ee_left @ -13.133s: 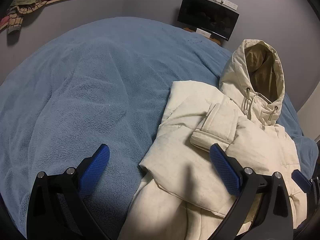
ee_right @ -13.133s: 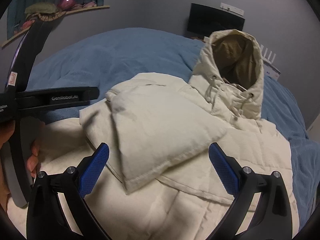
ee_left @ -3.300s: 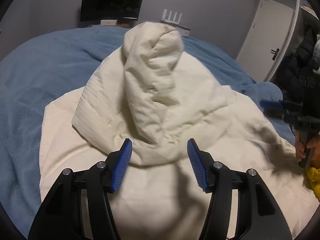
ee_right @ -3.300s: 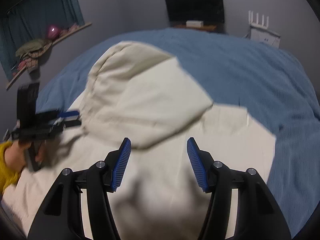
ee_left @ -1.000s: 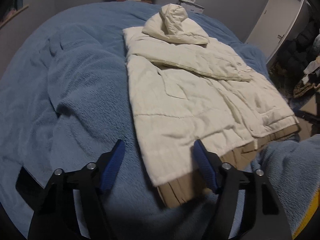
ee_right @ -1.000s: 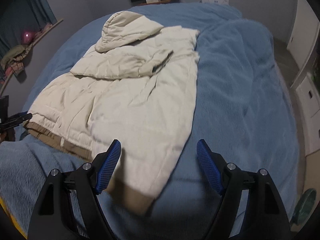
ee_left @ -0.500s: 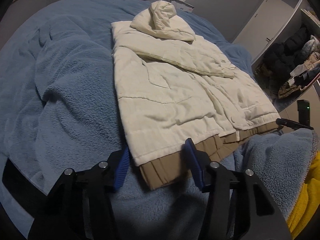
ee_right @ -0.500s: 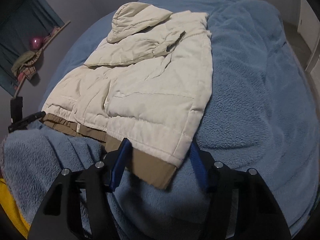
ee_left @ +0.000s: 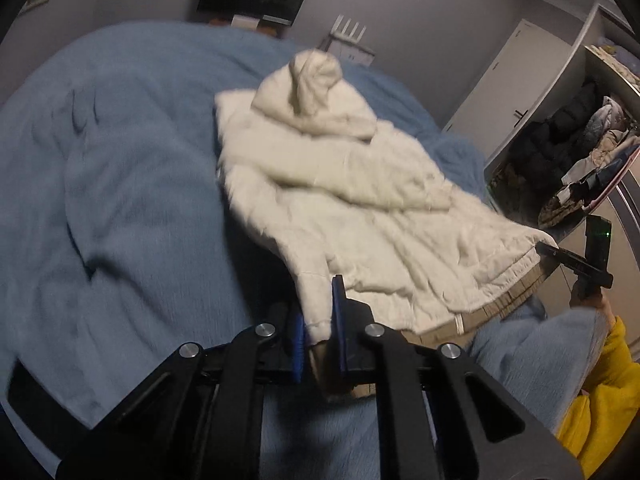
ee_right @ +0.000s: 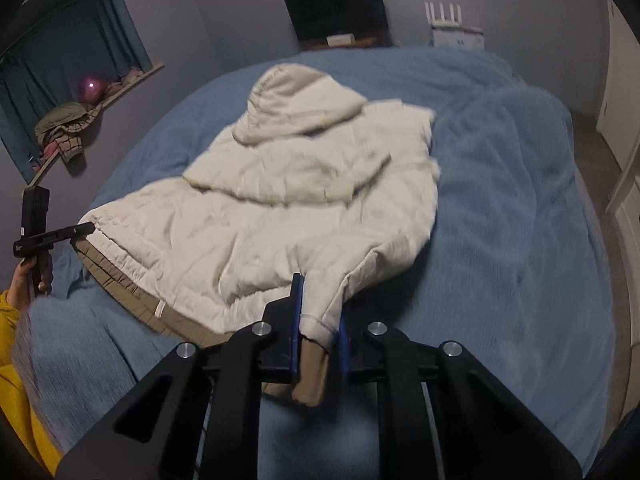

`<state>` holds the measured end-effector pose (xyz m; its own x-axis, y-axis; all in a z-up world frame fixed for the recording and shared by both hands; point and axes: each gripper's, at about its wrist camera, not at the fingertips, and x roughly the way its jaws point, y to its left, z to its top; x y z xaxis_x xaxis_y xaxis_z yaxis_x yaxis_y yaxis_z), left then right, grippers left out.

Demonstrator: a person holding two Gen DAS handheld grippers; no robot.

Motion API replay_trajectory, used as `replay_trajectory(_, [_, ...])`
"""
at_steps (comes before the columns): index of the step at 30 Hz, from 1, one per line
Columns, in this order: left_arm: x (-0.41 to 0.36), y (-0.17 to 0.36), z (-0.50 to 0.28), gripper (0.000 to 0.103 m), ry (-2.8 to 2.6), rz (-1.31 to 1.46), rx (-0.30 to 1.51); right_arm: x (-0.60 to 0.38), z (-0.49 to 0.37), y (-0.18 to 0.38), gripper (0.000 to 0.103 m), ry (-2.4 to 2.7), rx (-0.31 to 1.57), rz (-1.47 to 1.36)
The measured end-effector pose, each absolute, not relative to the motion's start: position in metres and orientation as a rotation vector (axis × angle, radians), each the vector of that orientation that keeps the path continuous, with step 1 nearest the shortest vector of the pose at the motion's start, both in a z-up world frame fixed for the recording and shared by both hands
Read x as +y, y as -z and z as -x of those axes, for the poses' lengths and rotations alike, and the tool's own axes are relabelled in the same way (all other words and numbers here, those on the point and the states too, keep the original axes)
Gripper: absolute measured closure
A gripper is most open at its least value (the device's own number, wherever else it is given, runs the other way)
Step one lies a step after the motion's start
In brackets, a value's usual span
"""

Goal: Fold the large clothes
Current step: 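Grasp the jacket hem with both tools and lift it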

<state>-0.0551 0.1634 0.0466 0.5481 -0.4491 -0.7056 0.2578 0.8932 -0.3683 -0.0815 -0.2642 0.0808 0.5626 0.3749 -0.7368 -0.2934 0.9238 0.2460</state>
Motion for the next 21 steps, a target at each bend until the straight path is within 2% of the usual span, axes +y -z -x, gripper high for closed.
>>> replay_trajectory(8, [0.166,-0.097,-0.013,0.091,0.4,0.248,0.788,-0.263,0.023,-0.123,0.091,-0.368,0.783,-0.102])
replay_trajectory(21, [0.192,-0.099,-0.133,0.091,0.311,0.4,0.785,-0.288,-0.127,-0.128,0.091,-0.304,0.741,-0.296])
